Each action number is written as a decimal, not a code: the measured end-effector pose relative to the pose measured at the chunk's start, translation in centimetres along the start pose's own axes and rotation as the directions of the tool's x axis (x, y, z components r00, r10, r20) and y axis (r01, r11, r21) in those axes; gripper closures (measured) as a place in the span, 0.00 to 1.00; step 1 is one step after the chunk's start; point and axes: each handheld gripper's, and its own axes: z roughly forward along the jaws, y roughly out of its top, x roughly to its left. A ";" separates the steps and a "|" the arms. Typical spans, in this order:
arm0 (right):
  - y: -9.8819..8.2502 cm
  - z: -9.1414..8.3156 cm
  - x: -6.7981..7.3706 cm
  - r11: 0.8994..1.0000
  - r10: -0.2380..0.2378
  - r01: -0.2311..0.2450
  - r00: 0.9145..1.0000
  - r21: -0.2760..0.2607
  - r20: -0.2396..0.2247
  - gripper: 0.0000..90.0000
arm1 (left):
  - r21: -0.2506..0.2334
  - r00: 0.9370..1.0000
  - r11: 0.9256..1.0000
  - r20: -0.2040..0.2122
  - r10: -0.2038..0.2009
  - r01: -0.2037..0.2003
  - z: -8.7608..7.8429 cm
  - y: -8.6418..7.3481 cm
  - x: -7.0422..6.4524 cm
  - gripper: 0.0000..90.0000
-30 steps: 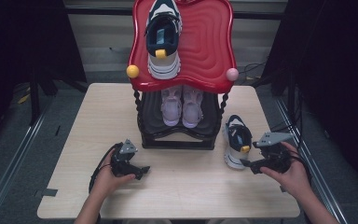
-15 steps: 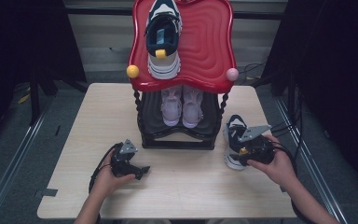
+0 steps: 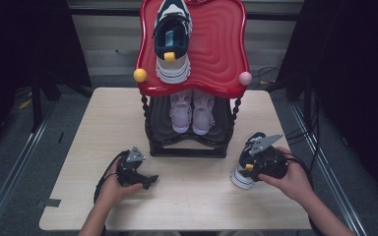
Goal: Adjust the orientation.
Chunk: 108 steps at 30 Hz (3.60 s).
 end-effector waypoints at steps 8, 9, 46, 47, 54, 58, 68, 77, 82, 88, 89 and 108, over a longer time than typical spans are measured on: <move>0.8 0.6 -0.5 0.992 0.043 -0.041 0.999 0.123 -0.017 0.60 | 0.000 1.000 1.000 0.000 0.000 0.000 0.0 0.0 0.0 0.00; 0.8 0.7 -0.5 0.990 0.054 -0.051 0.998 0.133 -0.017 0.61 | 0.000 1.000 1.000 0.000 0.000 0.000 0.0 0.0 0.0 0.00; 3.0 2.9 1.3 0.887 -0.031 0.087 0.991 0.454 -0.130 0.72 | 0.000 1.000 1.000 0.000 0.000 0.000 0.0 0.0 0.0 0.00; 2.9 3.0 1.2 0.887 -0.033 0.090 0.991 0.453 -0.132 0.72 | 0.000 1.000 1.000 0.000 0.000 0.000 0.0 0.0 0.0 0.00; 2.9 3.2 1.0 0.878 -0.039 0.110 0.986 0.467 -0.159 0.73 | 0.000 1.000 1.000 0.000 0.000 0.000 0.0 0.0 0.0 0.00; 2.9 3.2 1.0 0.880 -0.036 0.109 0.986 0.463 -0.165 0.77 | 0.000 1.000 1.000 0.000 0.000 0.000 0.0 0.0 0.0 0.00; 3.1 2.4 1.7 0.882 -0.103 0.183 0.974 0.434 -0.202 0.82 | 0.000 1.000 1.000 0.000 0.000 0.000 0.0 0.0 0.0 0.00; 4.4 -0.1 1.8 0.878 -0.122 0.203 0.971 0.433 -0.207 0.82 | -0.004 1.000 1.000 -0.003 -0.001 0.001 0.0 0.0 0.0 0.00; 5.1 -1.5 1.6 0.872 -0.140 0.214 0.971 0.440 -0.196 0.82 | -0.004 1.000 1.000 -0.002 -0.001 0.001 0.0 0.0 0.0 0.00; 6.0 -3.4 1.4 0.875 -0.145 0.218 0.970 0.431 -0.197 0.82 | -0.004 1.000 1.000 -0.002 -0.002 0.002 0.0 0.0 0.0 0.00; 6.1 -3.7 1.4 0.877 -0.146 0.218 0.970 0.428 -0.194 0.82 | -0.004 1.000 1.000 -0.002 -0.002 0.002 0.0 0.0 0.0 0.00; 9.4 -8.3 0.9 0.867 -0.210 0.265 0.962 0.422 -0.173 0.82 | -0.001 1.000 1.000 0.000 -0.001 0.001 0.0 0.0 0.0 0.00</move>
